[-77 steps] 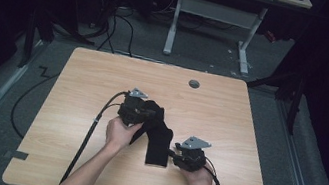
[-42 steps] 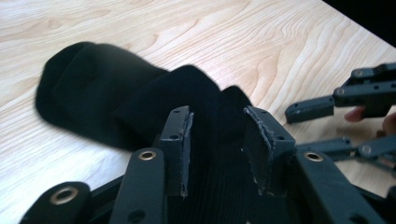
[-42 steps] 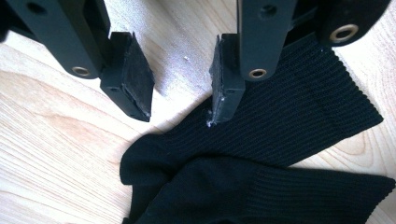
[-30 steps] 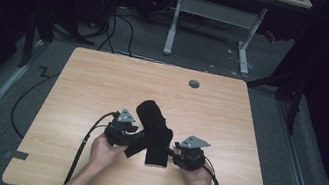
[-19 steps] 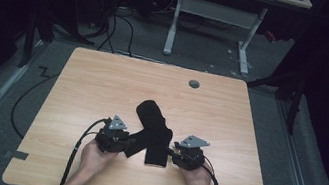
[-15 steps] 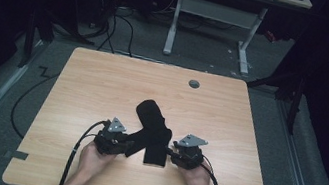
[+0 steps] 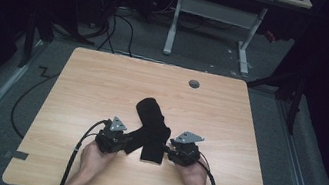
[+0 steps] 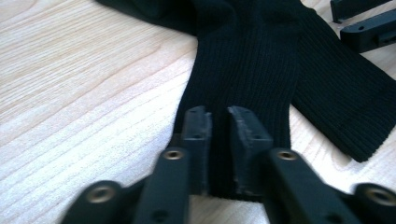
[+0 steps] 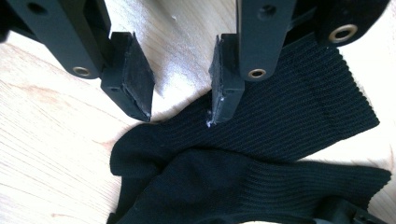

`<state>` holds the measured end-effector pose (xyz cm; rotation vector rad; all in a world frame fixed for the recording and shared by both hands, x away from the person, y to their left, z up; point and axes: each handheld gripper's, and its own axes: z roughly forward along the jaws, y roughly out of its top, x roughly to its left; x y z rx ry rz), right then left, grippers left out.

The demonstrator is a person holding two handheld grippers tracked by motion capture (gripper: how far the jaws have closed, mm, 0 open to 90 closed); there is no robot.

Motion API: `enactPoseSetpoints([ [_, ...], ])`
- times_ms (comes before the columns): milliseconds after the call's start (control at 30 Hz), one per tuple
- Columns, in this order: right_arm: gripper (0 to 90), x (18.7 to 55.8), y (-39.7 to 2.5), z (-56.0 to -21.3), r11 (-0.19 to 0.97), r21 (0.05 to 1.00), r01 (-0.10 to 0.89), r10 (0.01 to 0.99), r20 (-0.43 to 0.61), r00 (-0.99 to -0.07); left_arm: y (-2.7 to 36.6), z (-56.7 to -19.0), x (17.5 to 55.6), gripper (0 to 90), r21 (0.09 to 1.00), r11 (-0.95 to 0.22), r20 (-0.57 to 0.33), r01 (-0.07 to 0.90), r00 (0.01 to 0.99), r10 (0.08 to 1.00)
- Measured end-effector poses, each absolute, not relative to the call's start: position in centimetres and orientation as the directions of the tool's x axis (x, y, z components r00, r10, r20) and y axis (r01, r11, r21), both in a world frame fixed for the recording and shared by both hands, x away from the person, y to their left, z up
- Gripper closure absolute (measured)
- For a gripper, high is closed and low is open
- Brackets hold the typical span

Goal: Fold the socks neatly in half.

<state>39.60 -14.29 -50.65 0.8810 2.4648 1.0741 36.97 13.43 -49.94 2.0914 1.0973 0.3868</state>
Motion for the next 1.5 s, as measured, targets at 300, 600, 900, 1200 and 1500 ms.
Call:
enactPoseSetpoints([
  [300,59.4,39.9,-13.9,-50.6,0.536,0.737,0.412,0.642,-0.04,-0.765,12.8,-49.7,36.8,86.7,0.739,-0.373,-0.077,0.561,0.621,0.78],
  [600,59.3,40.1,-13.7,-50.5,0.54,0.735,0.41,0.64,-0.042,-0.767,11.2,-47.6,36.7,86.8,0.777,-0.329,-0.135,0.537,0.653,0.745],
  [900,65.3,40.5,-13.7,-50.4,0.547,0.729,0.412,0.645,-0.053,-0.762,9.3,-47.6,36.9,86.6,0.776,-0.323,-0.157,0.541,0.663,0.732],
  [1200,74.4,40.6,-14.8,-49.5,0.508,0.75,0.423,0.66,-0.024,-0.75,8.5,-48.6,36.8,84.3,0.766,-0.342,-0.156,0.544,0.674,0.722],
  [1500,65.8,41.8,-15.1,-48.1,0.444,0.769,0.46,0.703,0.019,-0.711,9.2,-48.1,36.7,71.5,0.782,-0.325,-0.144,0.532,0.662,0.736],
])
